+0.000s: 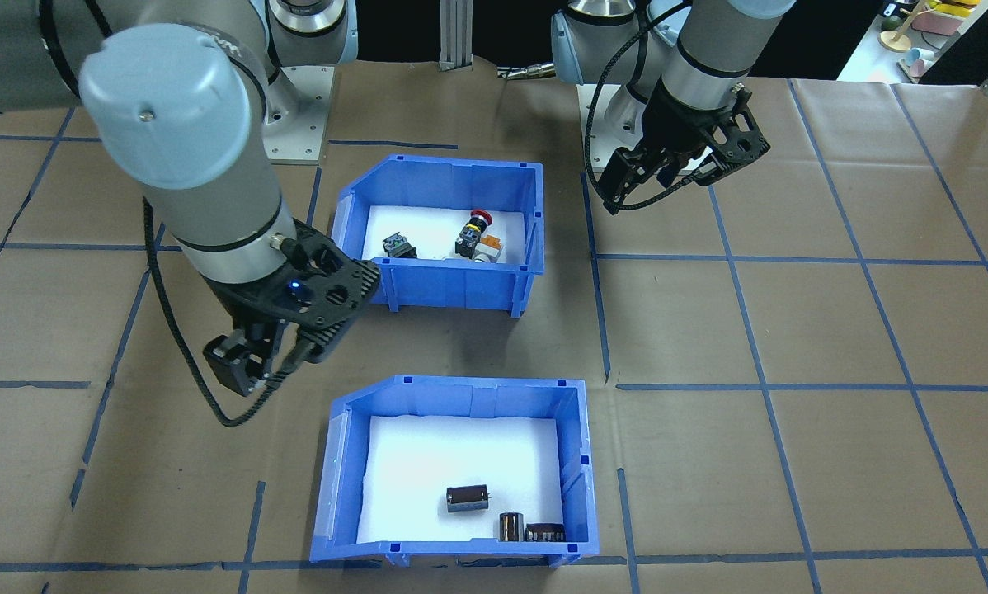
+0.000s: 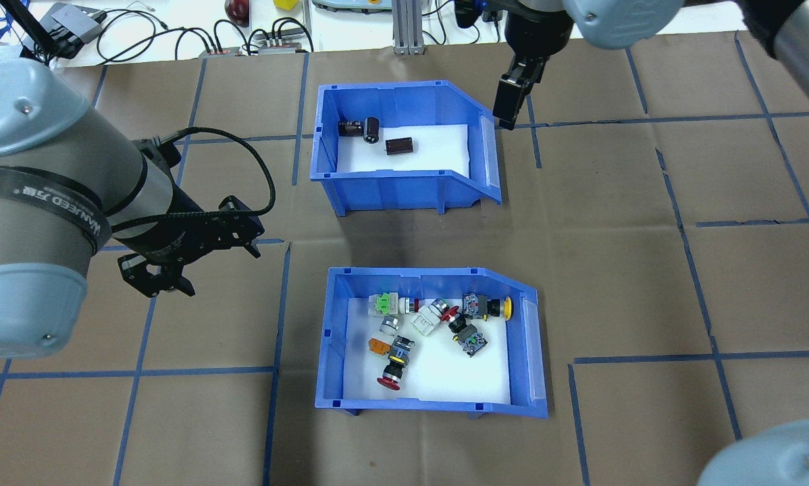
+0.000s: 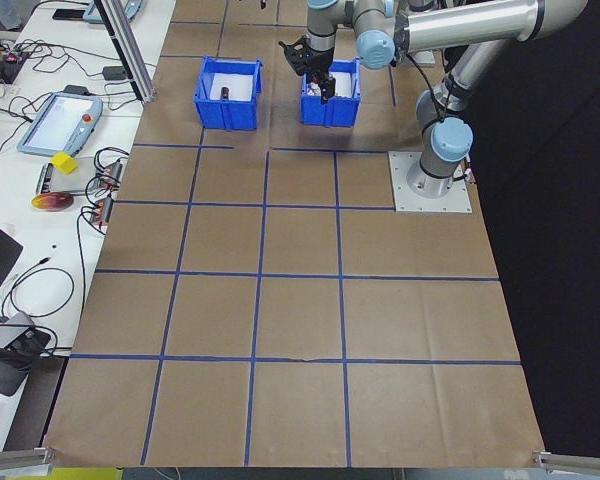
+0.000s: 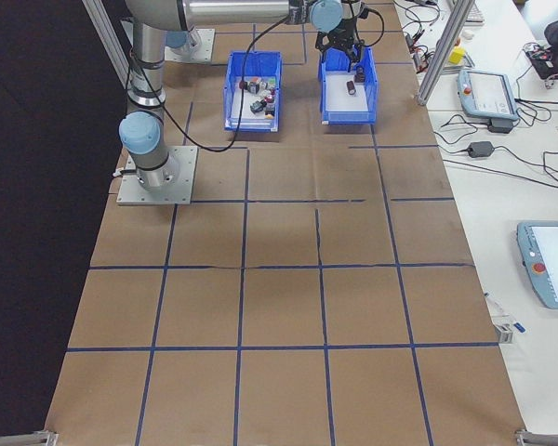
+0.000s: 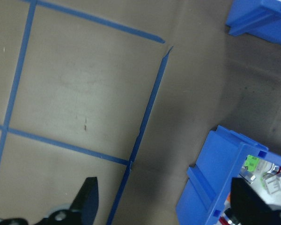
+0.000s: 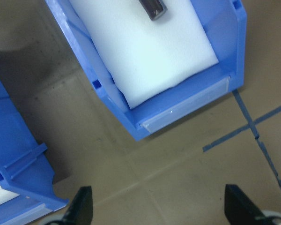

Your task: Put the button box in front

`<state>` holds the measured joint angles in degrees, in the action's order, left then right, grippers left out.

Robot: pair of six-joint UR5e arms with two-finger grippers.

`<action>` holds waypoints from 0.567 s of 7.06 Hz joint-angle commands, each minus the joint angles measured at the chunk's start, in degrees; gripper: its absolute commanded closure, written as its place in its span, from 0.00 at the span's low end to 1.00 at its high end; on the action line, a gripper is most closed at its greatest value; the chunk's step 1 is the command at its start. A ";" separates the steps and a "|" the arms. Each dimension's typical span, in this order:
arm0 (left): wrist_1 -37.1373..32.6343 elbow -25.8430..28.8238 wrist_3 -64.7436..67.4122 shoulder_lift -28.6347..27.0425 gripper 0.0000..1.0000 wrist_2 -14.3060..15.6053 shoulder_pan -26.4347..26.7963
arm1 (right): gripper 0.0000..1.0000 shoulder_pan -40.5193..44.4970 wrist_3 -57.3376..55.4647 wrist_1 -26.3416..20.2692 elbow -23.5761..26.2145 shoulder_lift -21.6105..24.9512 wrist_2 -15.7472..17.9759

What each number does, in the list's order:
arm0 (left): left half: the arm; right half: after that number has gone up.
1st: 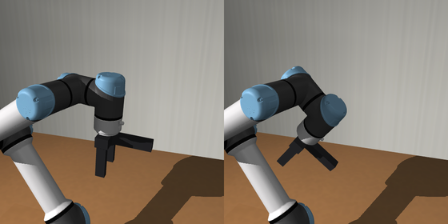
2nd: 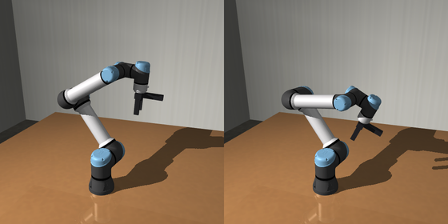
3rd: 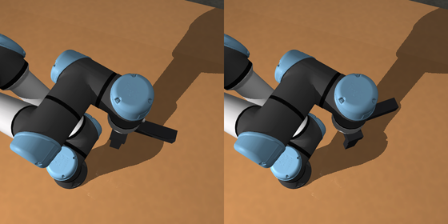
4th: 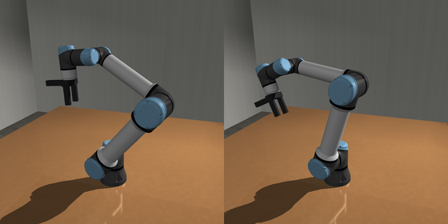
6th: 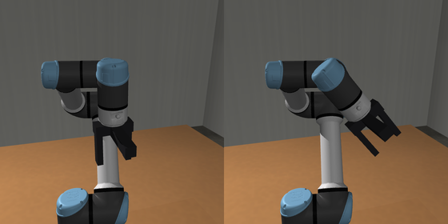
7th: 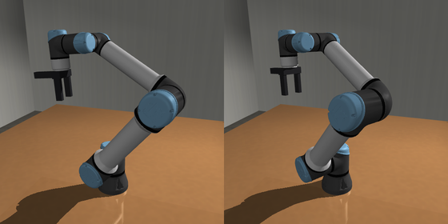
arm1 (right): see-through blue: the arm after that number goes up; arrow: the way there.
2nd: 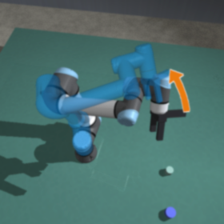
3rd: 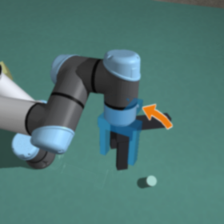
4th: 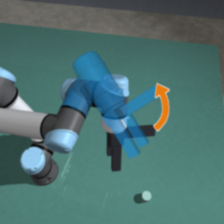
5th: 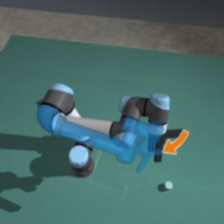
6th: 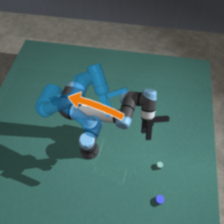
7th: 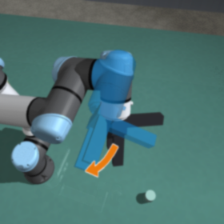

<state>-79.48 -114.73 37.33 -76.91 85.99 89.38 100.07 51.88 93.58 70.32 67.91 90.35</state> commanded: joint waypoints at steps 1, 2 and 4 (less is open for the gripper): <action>0.72 -3.73 33.02 0.96 0.01 -0.65 8.66 | 0.00 4.76 0.84 -0.59 -6.93 -6.36 0.09; 4.82 -5.57 43.43 1.84 0.01 -0.65 13.41 | 0.00 6.35 1.46 -0.59 -7.74 -8.04 -0.52; 8.71 -9.00 62.27 3.16 0.01 -0.73 21.33 | 0.00 9.78 8.01 0.37 -7.74 -10.33 0.00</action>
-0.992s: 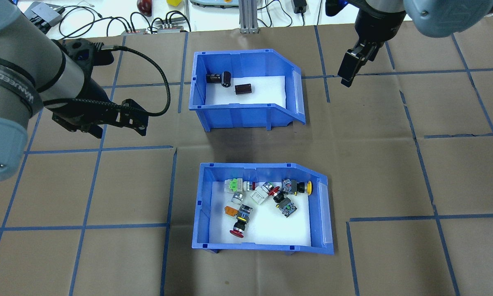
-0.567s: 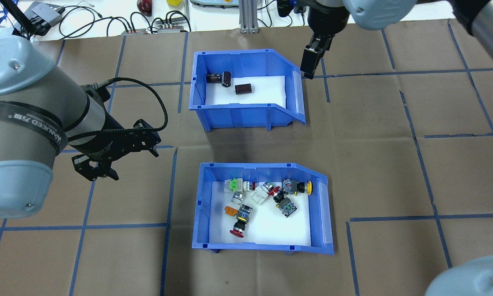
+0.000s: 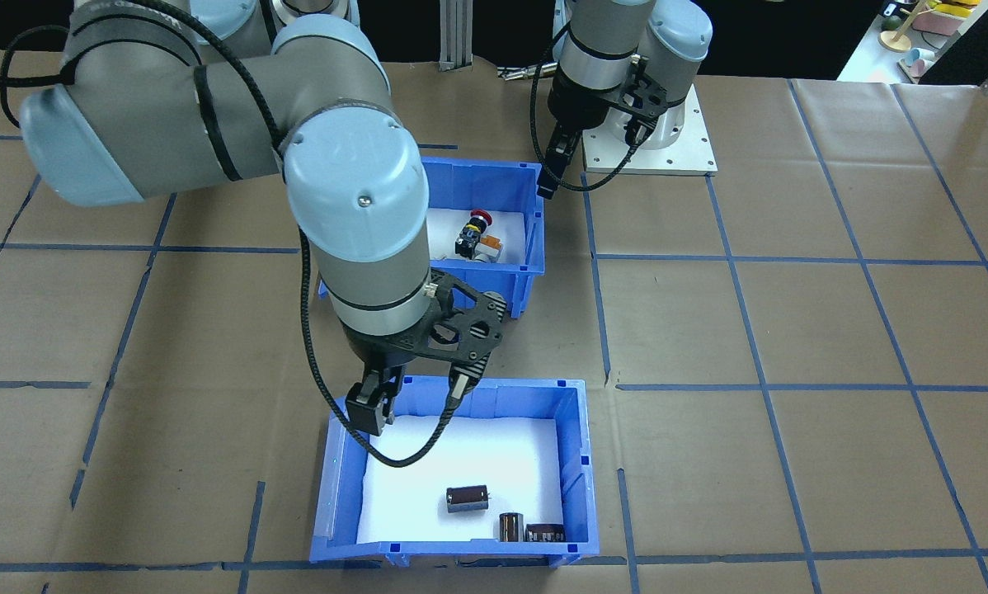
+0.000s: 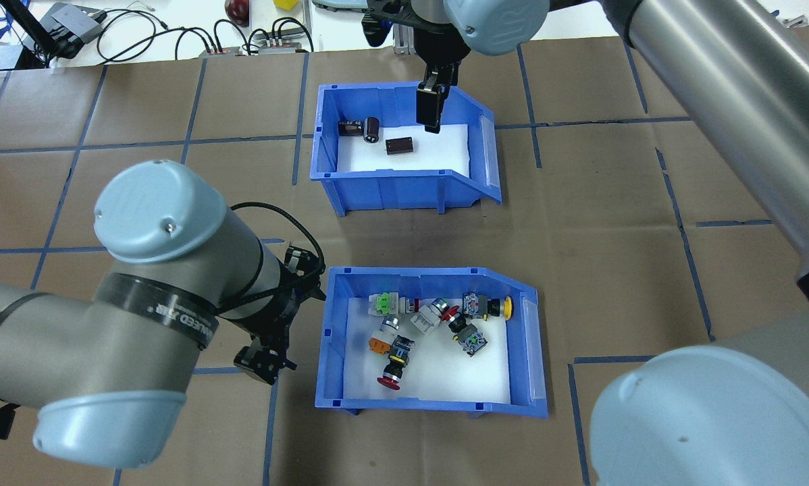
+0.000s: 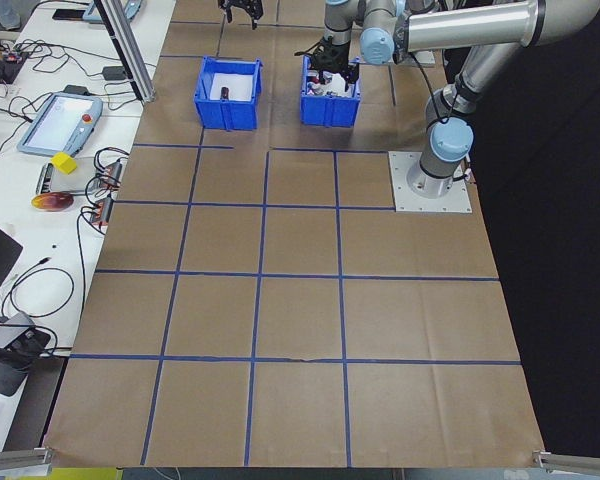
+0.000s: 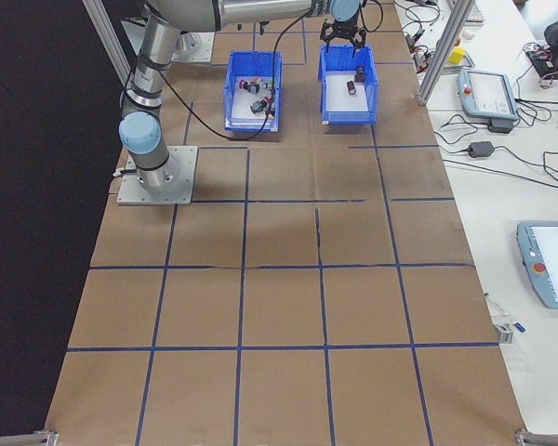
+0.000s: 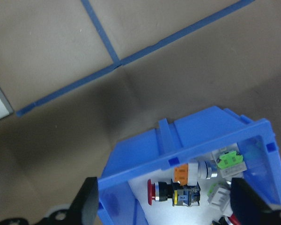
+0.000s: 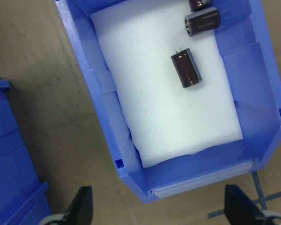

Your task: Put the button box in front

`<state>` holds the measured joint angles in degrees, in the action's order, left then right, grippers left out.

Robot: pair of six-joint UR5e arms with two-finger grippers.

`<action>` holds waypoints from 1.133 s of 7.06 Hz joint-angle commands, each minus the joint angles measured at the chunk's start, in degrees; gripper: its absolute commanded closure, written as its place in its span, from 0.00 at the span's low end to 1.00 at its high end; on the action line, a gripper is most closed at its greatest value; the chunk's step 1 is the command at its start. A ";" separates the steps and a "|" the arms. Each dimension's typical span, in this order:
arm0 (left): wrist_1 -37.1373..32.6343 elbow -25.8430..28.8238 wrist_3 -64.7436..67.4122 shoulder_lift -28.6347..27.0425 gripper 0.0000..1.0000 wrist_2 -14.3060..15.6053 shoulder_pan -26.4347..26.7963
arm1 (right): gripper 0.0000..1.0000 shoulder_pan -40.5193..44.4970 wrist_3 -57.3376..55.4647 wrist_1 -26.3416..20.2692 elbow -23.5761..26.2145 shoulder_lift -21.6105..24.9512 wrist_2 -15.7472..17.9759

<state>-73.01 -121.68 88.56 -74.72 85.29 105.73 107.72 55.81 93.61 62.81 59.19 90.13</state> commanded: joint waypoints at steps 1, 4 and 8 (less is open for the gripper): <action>2.87 -3.38 18.24 1.15 0.01 0.14 9.02 | 0.00 3.54 5.52 0.69 -0.14 -2.84 0.31; 14.17 -9.78 30.00 -0.07 0.01 0.40 16.43 | 0.00 7.49 5.10 6.02 0.82 -6.97 0.31; 25.01 -10.95 32.20 -6.49 0.04 1.02 19.95 | 0.00 7.77 4.84 9.03 4.33 -9.27 0.49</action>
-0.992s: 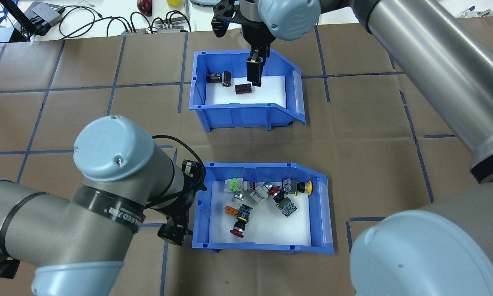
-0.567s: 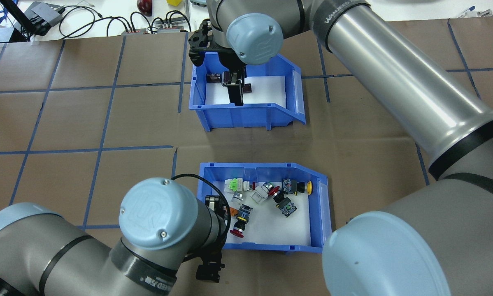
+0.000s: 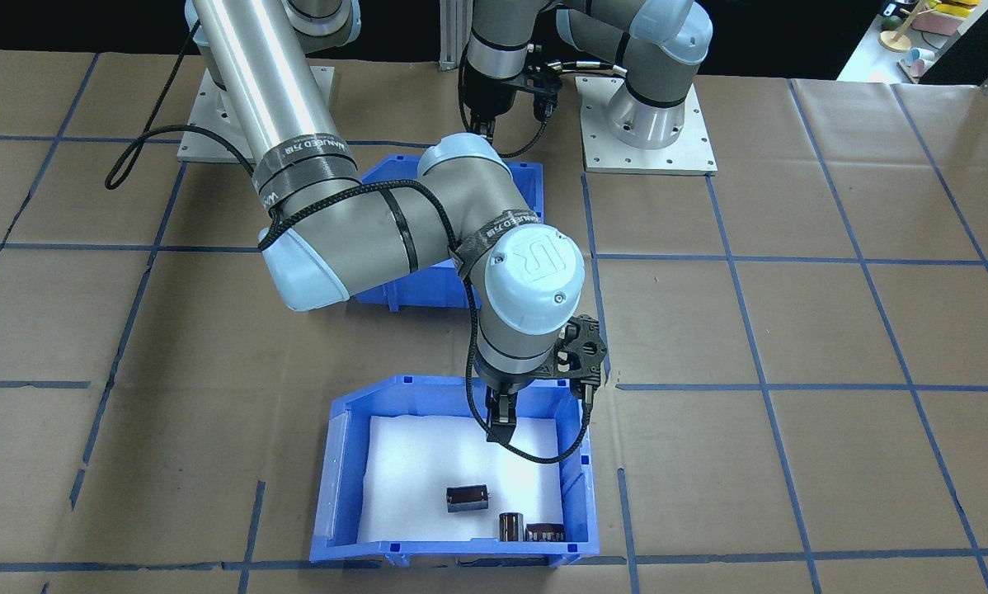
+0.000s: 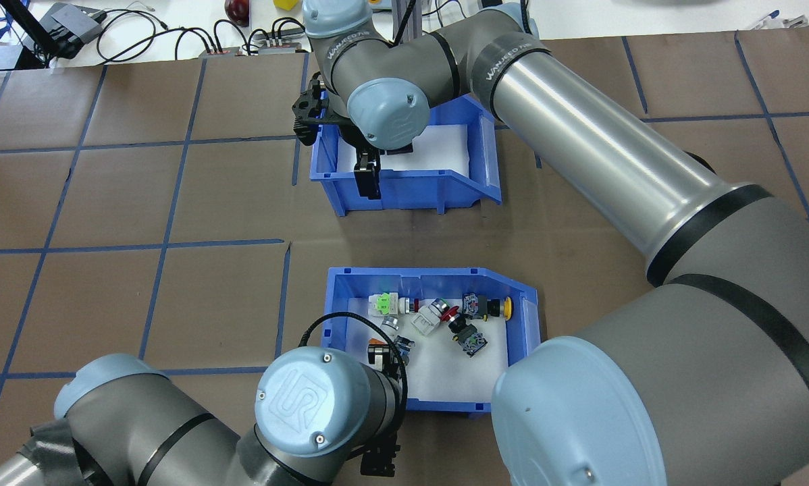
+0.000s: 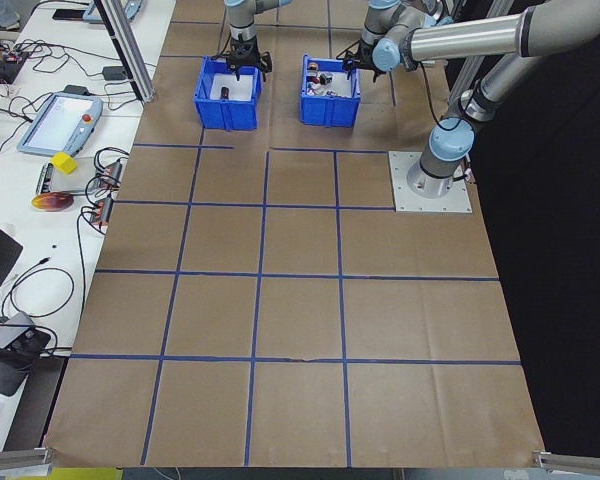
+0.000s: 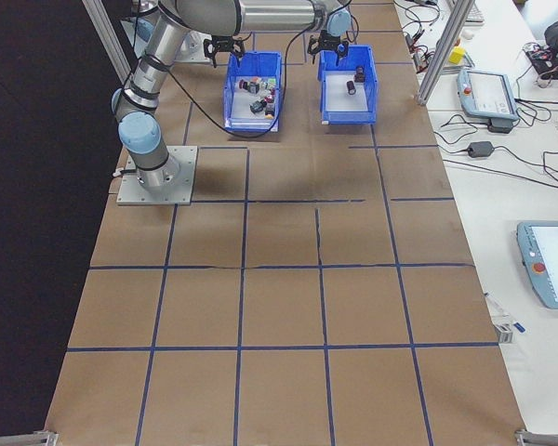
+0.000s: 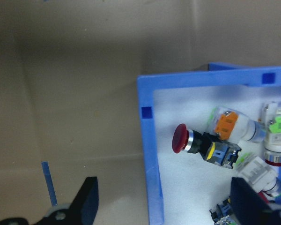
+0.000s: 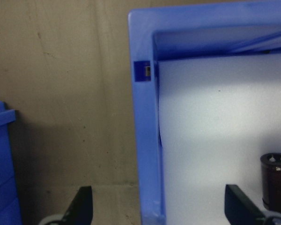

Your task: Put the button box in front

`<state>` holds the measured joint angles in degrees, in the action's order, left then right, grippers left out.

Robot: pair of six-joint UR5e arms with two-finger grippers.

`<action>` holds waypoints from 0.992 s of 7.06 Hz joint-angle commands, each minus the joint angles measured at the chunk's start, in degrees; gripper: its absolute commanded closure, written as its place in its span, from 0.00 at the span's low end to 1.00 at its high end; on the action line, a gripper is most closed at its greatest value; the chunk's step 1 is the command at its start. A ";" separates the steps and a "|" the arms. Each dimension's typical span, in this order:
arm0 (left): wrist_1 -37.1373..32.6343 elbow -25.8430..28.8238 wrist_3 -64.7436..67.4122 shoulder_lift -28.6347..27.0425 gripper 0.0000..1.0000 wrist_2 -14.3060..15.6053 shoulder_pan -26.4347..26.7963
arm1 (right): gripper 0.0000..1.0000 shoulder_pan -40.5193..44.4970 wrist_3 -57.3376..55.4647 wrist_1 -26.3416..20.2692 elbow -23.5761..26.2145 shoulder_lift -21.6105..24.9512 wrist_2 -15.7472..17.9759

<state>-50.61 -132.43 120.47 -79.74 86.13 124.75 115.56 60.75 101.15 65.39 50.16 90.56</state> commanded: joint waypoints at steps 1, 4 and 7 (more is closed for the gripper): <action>2.80 -0.19 1.07 -2.78 0.04 0.18 1.02 | 0.13 -0.07 -0.10 2.03 1.93 -0.24 -0.04; 2.97 -0.02 3.89 -6.74 0.35 0.18 2.33 | 0.84 0.02 0.34 2.12 2.02 -0.24 3.19; 7.62 -0.11 2.93 -6.57 1.00 3.14 3.04 | 0.95 -1.29 0.69 1.77 0.36 2.81 4.09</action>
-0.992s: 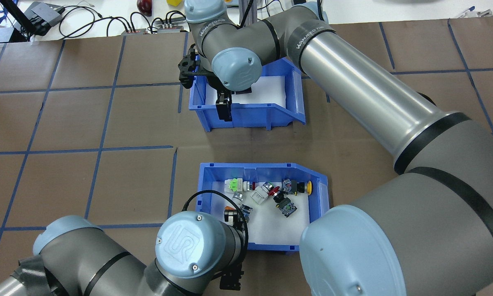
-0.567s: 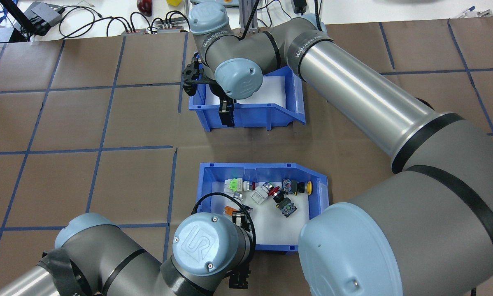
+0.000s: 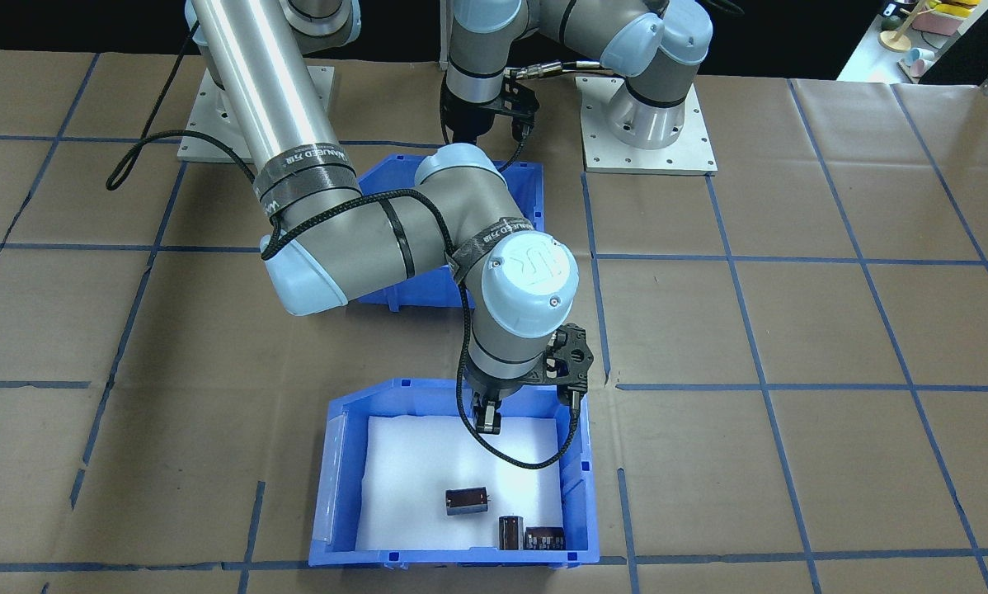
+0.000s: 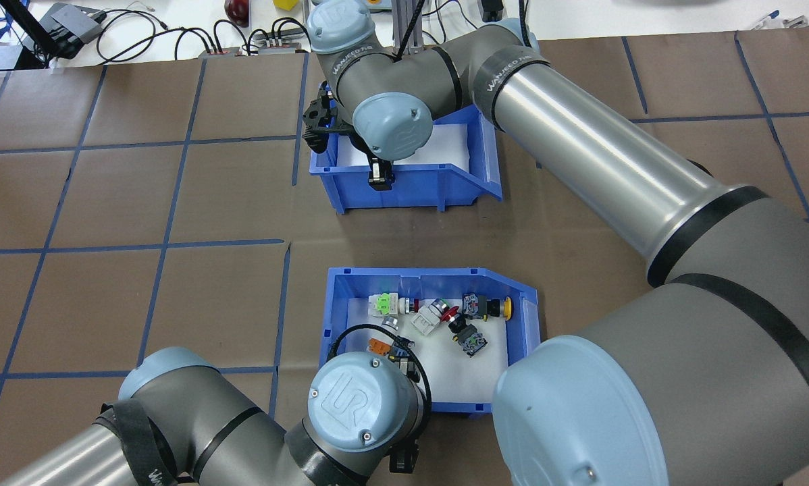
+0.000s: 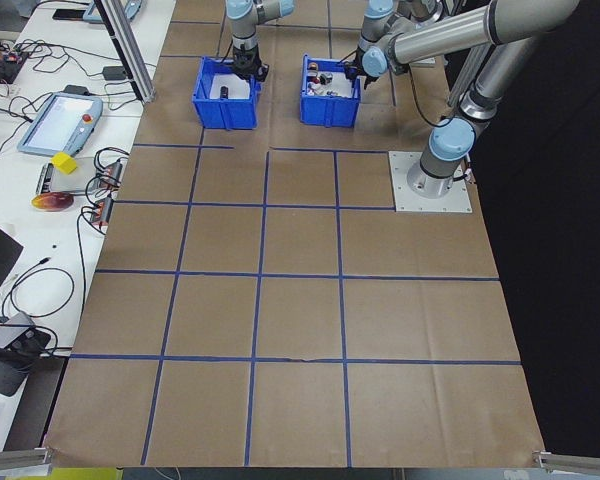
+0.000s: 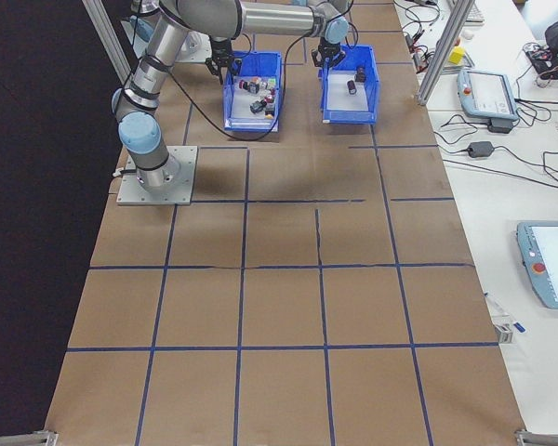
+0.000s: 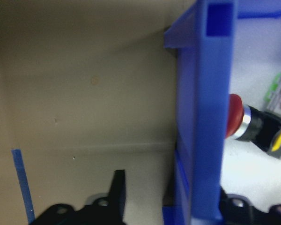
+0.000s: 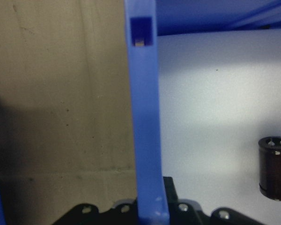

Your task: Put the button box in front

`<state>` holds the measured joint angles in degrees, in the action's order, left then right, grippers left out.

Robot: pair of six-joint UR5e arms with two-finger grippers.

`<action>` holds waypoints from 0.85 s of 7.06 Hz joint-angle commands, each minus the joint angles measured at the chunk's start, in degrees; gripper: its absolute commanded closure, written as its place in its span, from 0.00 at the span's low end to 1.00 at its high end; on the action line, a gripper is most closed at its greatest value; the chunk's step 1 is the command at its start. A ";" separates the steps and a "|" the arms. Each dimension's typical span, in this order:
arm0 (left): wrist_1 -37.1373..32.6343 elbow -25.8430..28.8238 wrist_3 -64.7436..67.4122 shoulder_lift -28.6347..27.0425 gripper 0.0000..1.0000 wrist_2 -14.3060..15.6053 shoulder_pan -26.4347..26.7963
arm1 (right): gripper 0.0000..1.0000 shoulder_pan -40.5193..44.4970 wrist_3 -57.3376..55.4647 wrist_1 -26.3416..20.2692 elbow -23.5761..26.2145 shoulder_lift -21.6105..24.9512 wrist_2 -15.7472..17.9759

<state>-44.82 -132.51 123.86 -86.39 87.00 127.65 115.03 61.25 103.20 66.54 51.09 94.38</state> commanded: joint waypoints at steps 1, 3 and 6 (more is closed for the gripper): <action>2.01 -0.03 -2.38 0.34 1.00 8.48 0.23 | 0.95 -2.33 2.36 -1.41 -0.54 4.34 0.27; 1.93 0.23 -8.70 2.10 1.00 14.66 0.23 | 0.95 -10.13 13.99 -7.20 -0.10 8.74 0.19; 2.72 2.32 -26.36 3.86 1.00 20.32 -5.72 | 0.95 -25.15 29.84 -8.98 7.17 16.64 -0.34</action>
<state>-42.36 -131.50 103.58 -82.86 105.89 124.94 96.01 84.84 94.56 70.35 64.32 94.27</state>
